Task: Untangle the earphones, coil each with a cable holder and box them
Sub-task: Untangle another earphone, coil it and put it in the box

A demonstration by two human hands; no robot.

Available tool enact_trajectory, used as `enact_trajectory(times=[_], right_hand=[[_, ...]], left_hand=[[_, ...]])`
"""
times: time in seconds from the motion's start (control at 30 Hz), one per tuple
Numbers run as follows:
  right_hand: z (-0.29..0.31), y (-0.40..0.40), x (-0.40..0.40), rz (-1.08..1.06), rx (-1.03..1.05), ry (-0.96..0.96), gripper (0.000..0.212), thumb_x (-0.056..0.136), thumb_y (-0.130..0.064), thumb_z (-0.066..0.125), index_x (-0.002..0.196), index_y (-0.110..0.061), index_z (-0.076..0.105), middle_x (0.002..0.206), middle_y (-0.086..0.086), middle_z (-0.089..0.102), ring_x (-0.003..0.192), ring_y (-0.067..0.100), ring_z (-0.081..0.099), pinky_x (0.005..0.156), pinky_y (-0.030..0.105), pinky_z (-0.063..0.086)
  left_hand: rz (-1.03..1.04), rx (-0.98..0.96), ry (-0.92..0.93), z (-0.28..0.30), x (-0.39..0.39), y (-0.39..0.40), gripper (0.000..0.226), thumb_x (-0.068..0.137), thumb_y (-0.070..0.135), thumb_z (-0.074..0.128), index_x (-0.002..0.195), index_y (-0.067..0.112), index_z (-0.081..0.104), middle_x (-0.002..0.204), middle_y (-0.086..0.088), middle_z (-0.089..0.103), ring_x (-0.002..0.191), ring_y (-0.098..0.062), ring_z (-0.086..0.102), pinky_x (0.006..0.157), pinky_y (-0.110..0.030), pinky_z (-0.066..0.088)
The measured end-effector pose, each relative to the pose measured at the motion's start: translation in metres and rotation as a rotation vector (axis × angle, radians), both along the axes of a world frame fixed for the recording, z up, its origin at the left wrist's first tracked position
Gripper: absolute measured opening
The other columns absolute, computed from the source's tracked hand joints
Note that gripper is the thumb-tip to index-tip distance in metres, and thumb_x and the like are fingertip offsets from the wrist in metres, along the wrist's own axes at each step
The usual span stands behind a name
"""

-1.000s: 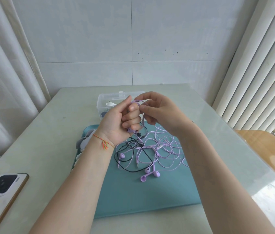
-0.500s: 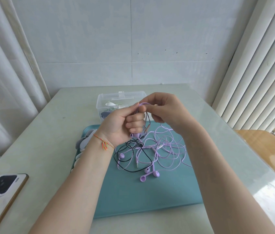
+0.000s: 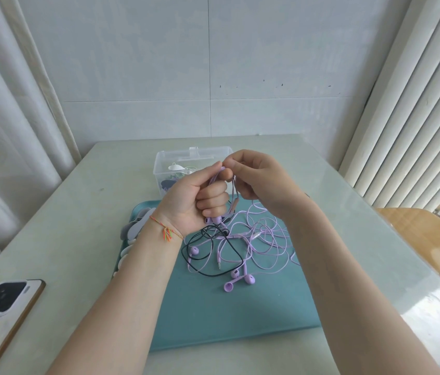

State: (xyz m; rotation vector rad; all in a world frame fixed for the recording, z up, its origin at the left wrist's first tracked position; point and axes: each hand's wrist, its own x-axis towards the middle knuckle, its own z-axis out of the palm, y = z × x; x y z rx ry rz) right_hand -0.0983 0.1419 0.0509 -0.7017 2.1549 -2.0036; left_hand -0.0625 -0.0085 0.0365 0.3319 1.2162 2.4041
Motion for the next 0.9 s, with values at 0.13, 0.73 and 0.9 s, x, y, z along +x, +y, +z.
enact_trajectory(times=[0.13,0.73,0.9], right_hand=[[-0.003,-0.008,0.001,0.021,-0.094,-0.032,0.014,0.097,-0.014,0.053,0.086,-0.007,0.059,0.061,0.005,0.043,0.047,0.012,0.036,0.045,0.022,0.029],[0.004,-0.015,0.013,-0.042,0.251,0.081,0.031,0.1,-0.021,0.048,0.081,-0.001,0.06,0.057,0.005,0.046,0.043,0.009,0.04,0.047,0.017,0.035],[0.004,-0.015,0.013,-0.07,0.316,0.143,0.028,0.098,-0.013,0.047,0.079,0.005,0.057,0.052,-0.001,0.046,0.041,0.006,0.038,0.045,0.015,0.032]], left_hand=[[-0.038,0.022,0.024,0.003,0.002,0.001,0.043,0.095,0.032,0.036,0.074,0.013,0.069,0.045,0.007,0.01,0.038,-0.009,0.008,0.035,-0.018,0.017],[0.182,0.212,0.026,-0.001,-0.008,-0.004,0.048,0.099,0.043,0.033,0.073,0.014,0.06,0.037,0.007,0.022,0.031,-0.006,0.021,0.034,-0.019,0.024],[0.125,0.245,0.031,-0.002,-0.008,-0.009,0.041,0.103,0.034,0.026,0.077,0.014,0.05,0.046,0.006,0.015,0.039,-0.009,0.013,0.038,-0.019,0.027]])
